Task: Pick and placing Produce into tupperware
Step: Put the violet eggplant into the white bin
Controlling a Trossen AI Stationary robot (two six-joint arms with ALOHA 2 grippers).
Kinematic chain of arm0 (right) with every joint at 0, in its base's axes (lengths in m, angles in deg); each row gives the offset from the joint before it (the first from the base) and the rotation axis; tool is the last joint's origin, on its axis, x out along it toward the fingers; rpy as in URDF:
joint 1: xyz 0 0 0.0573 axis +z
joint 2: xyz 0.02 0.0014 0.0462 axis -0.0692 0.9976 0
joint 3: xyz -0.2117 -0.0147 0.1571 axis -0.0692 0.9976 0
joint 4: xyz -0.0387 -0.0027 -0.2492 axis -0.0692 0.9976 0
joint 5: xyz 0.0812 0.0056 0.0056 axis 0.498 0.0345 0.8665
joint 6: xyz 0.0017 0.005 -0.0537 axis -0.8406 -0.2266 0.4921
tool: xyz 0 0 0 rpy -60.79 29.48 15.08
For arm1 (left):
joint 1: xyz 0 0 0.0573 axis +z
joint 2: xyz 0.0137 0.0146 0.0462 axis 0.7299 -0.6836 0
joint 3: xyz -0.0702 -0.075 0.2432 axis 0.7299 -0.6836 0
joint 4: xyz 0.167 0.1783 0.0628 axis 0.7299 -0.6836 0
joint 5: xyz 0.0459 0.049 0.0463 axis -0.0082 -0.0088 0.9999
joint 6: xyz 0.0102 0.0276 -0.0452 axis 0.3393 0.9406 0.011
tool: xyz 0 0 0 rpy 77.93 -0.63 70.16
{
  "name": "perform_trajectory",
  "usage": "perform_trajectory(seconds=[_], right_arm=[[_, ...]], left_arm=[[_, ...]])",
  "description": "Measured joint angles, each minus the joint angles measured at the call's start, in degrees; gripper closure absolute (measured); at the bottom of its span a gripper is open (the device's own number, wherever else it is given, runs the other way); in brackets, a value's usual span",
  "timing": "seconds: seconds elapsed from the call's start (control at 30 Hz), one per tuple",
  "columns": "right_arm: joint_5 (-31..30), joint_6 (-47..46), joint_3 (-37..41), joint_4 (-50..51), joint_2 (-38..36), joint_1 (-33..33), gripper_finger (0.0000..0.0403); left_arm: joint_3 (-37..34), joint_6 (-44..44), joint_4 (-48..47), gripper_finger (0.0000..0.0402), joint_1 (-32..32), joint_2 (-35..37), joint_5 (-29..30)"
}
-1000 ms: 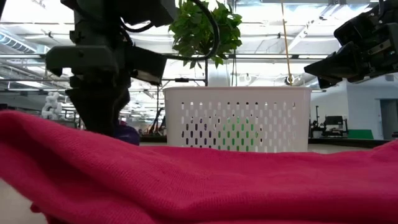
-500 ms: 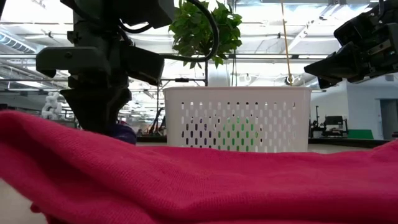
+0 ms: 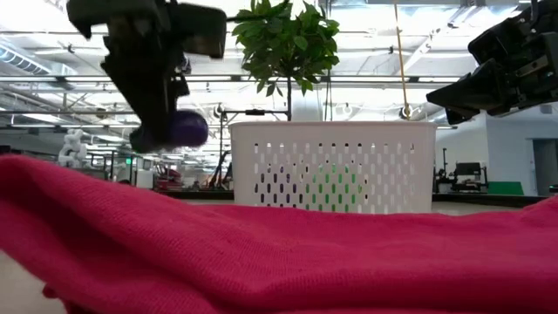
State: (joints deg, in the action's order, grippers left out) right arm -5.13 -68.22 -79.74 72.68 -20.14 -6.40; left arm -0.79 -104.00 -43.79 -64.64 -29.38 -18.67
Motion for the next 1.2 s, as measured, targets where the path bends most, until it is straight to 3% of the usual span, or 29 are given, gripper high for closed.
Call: perform_trajectory(seconds=[0.57, 1.2], right_arm=[[0.00, -0.01, 0.00, -0.03, -0.01, 0.00, 0.0403], [0.00, -0.43, 0.00, -2.74, -0.23, 0.00, 0.0403]], left_arm=[[-0.02, 6.71, -4.97, 0.0293, -5.09, 7.92, 1.76], [-0.02, 16.37, -1.40, 0.0293, -7.15, 15.05, 7.50]])
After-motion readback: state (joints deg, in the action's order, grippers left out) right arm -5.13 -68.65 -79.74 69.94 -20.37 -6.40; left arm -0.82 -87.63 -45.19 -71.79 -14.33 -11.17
